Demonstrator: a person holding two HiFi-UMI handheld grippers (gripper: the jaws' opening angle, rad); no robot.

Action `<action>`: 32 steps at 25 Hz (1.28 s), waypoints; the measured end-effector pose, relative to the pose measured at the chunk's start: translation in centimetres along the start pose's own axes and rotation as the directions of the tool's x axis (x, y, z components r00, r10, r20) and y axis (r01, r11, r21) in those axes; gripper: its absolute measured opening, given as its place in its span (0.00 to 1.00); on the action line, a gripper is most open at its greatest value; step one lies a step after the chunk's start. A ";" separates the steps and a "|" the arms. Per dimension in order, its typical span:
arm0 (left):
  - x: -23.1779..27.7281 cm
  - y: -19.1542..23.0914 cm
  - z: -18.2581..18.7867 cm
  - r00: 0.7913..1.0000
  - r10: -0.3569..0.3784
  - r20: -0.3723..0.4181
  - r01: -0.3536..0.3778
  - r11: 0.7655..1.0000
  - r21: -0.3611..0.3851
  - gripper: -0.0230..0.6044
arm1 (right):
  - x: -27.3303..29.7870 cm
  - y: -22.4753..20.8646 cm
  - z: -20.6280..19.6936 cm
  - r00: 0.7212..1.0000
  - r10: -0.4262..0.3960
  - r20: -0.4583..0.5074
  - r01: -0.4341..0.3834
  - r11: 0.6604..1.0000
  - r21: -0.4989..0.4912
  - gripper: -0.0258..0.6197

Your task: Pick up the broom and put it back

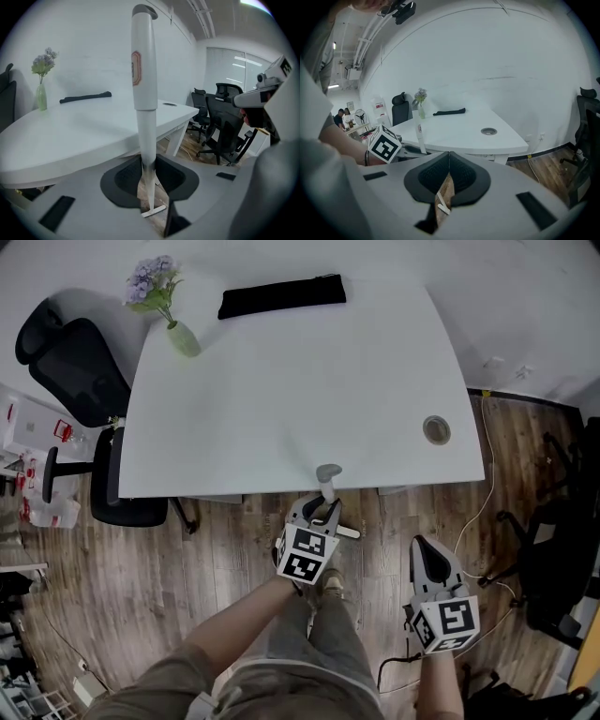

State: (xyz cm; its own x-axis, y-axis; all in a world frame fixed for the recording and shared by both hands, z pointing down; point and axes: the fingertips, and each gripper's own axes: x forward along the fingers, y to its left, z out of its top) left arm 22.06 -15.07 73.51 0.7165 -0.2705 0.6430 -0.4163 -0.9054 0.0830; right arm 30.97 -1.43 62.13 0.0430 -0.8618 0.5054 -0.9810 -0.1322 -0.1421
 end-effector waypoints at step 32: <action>-23.6 3.2 12.6 0.983 0.005 0.181 -0.004 1.000 -0.005 0.28 | -11.8 10.4 24.6 0.936 0.091 0.341 -0.064 0.994 -0.092 0.09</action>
State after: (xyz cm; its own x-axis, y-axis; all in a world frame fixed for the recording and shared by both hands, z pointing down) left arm 10.92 -15.68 49.01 0.8041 -0.3294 0.4949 -0.4218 -0.9028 0.0844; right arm 24.93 -4.70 33.73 0.0150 -0.9854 0.1698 -0.9950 -0.0316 -0.0951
